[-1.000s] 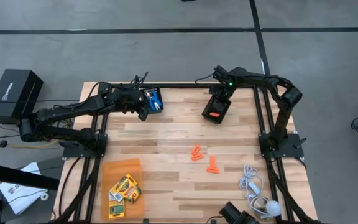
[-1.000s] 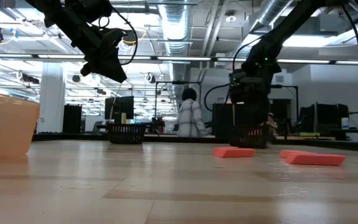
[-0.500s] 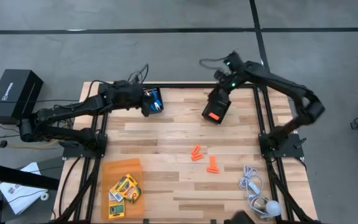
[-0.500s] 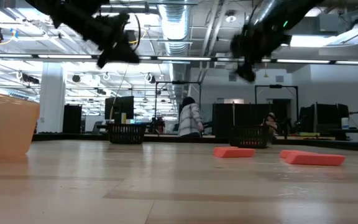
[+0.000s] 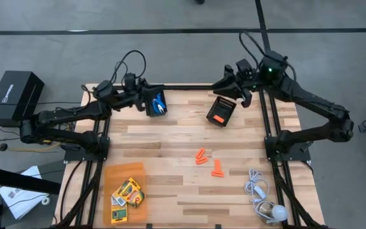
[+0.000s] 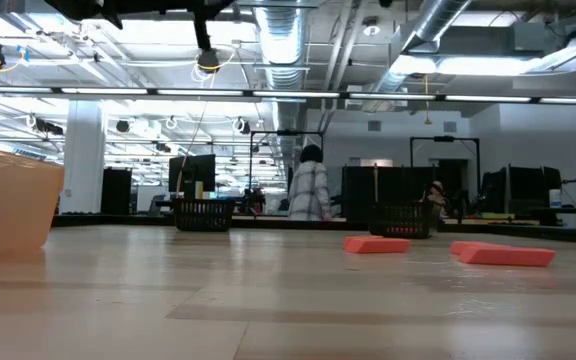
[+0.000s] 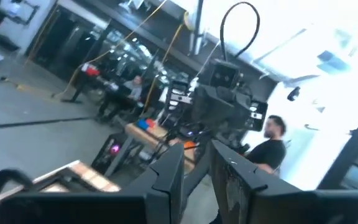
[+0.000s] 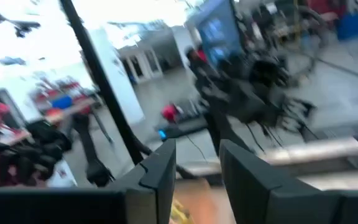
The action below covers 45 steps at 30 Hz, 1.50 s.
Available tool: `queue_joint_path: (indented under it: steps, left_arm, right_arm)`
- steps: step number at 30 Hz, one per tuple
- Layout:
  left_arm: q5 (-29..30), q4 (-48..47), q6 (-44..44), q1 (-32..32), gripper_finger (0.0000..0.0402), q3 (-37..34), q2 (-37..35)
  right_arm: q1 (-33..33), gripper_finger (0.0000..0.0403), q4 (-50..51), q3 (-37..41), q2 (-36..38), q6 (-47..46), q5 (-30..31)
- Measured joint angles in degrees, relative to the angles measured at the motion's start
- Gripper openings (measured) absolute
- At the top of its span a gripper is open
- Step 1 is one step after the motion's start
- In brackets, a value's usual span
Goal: Pick & Place School Supplies
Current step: Put the orange eraser into the right black bin
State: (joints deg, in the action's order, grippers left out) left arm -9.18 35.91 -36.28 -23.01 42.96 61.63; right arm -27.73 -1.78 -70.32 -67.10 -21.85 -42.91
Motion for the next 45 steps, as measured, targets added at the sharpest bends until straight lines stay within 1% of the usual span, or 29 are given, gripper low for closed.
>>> queue_joint_path:
  steps: [3, 7, 11, 14, 16, 19, 22, 28, 32, 35, 38, 42, 45]
  left_arm:
    - [-0.8, 1.6, 0.0, 0.2, 0.0072, 0.0, -0.2]
    - [-3.0, 2.6, -1.1, 0.2, 0.0072, 0.0, -0.2]
    - [-7.7, 4.9, -2.9, 0.2, 0.0072, 0.0, -0.7]
    - [-9.9, 7.8, -3.2, 0.7, 0.0072, 0.1, -1.7]
    - [-11.4, 7.8, -3.2, 0.7, 0.0072, 0.0, -2.6]
    - [-15.8, 8.0, -3.5, 0.7, 0.0072, 0.0, -4.2]
    - [-17.7, 7.8, -4.8, 0.8, 0.0072, 0.0, -5.9]
    - [-17.8, 7.9, -3.6, 1.8, 0.0072, 0.0, -10.7]
    - [-17.8, 8.0, -3.4, 1.8, 0.0072, 0.0, -13.2]
    - [-17.8, 8.0, -4.8, 1.8, 0.0072, 0.0, -13.8]
    - [-17.8, 7.8, -6.4, 1.8, 0.0072, 0.0, -13.2]
    - [-17.8, 7.8, -6.5, 1.8, 0.0072, 0.0, -11.2]
    - [-17.7, 7.9, -6.6, 1.8, 0.0072, 0.0, -9.6]
  right_arm:
    - [4.8, 0.0110, -8.6, 0.0, -1.7, -2.9, 3.8]
    - [10.9, 0.0107, -19.3, 0.0, -6.1, -3.1, 9.7]
    - [15.8, 0.0108, -32.2, -1.1, -11.5, -4.2, 11.6]
    - [18.9, 0.0108, -38.0, -4.4, -15.3, -6.4, 13.7]
    - [20.5, 0.0108, -37.9, -7.2, -17.4, -6.5, 14.5]
    - [22.2, 0.0108, -36.9, -11.0, -19.9, -5.9, 15.4]
    - [23.9, 0.0108, -34.6, -14.0, -21.9, -4.4, 16.7]
    - [26.2, 0.0108, -25.9, -16.7, -22.1, -2.7, 16.5]
    - [26.8, 0.0108, -27.5, -16.7, -21.7, 1.6, 16.4]
    - [26.3, 0.0108, -29.0, -16.7, -21.7, 1.5, 16.0]
    - [25.8, 0.0108, -28.7, -16.7, -21.7, 1.5, 14.3]
    - [24.4, 0.0108, -28.7, -16.7, -21.7, 1.0, 10.1]
    - [23.1, 0.0108, -29.8, -16.7, -21.7, -1.4, 6.4]
